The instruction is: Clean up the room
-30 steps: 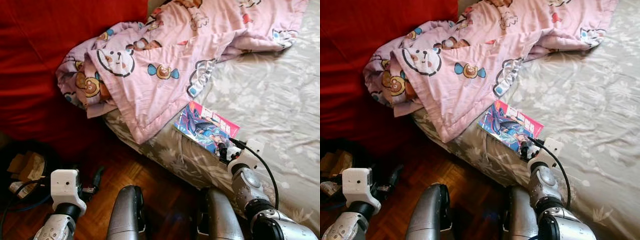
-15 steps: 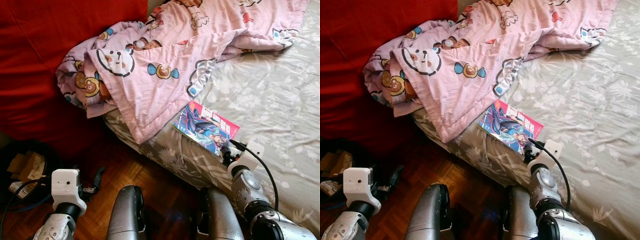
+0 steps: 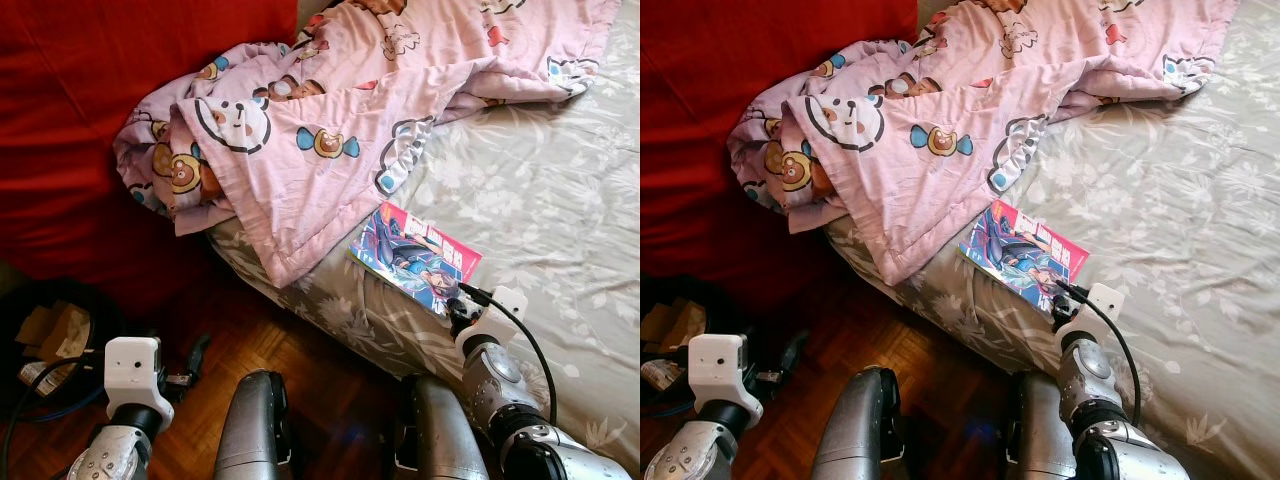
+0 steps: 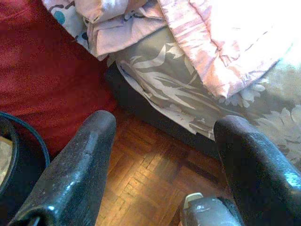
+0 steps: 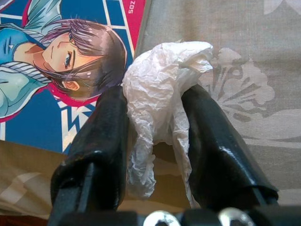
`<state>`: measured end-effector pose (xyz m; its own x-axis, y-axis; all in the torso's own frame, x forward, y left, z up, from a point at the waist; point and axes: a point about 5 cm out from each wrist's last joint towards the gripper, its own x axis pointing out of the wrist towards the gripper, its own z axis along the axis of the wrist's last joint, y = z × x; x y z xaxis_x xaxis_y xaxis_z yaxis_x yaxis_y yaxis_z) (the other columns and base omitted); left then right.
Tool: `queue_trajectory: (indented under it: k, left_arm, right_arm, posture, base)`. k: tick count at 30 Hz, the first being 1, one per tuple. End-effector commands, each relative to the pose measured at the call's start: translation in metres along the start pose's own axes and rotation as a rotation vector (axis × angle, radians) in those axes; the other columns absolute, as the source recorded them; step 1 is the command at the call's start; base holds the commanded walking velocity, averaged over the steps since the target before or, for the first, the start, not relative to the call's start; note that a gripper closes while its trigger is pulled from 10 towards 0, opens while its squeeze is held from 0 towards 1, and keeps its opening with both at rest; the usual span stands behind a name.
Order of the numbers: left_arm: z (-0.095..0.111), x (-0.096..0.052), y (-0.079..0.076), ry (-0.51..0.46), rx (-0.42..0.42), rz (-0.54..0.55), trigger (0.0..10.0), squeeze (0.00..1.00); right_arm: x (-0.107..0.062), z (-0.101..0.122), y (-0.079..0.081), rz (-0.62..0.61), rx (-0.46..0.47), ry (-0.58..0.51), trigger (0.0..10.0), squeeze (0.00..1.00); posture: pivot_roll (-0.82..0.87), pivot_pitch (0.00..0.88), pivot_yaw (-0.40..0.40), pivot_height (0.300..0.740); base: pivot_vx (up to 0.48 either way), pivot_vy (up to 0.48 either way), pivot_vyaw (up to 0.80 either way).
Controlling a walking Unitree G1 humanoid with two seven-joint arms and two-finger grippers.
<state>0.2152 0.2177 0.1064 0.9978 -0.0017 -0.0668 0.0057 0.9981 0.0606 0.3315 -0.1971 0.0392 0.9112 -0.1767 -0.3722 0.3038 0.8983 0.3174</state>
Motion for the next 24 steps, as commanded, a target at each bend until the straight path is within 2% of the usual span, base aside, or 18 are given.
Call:
queue_trajectory:
  k: [1, 15, 21, 24]
  left_arm:
    - [-0.009, -0.005, 0.006, 0.044, 0.011, 0.014, 10.0, 0.00]
    - [-0.002, 0.015, 0.003, -0.003, 0.033, 0.007, 10.0, 0.00]
    - [-0.001, 0.024, 0.000, -0.021, 0.025, 0.007, 10.0, 0.00]
    - [-0.003, 0.028, -0.003, -0.031, 0.013, 0.010, 10.0, 0.00]
  right_arm:
    - [-0.004, -0.016, -0.005, -0.026, 0.003, 0.063, 0.0, 0.00]
    - [-0.002, -0.010, 0.004, 0.000, -0.013, 0.018, 0.0, 0.00]
    - [-0.002, -0.002, 0.009, 0.009, -0.031, -0.047, 0.0, 0.00]
    - [-0.005, 0.005, 0.011, 0.034, -0.077, -0.147, 0.0, 0.00]
  posture:
    - [0.17, 0.319, 0.077, 0.597]
    - [0.14, 0.246, 0.063, 0.597]
    - [0.12, 0.216, 0.053, 0.597]
    - [0.09, 0.195, 0.041, 0.597]
  base:
    - [0.000, 0.000, 0.00]
    - [0.000, 0.000, 0.00]
    - [0.000, 0.000, 0.00]
    - [0.000, 0.000, 0.00]
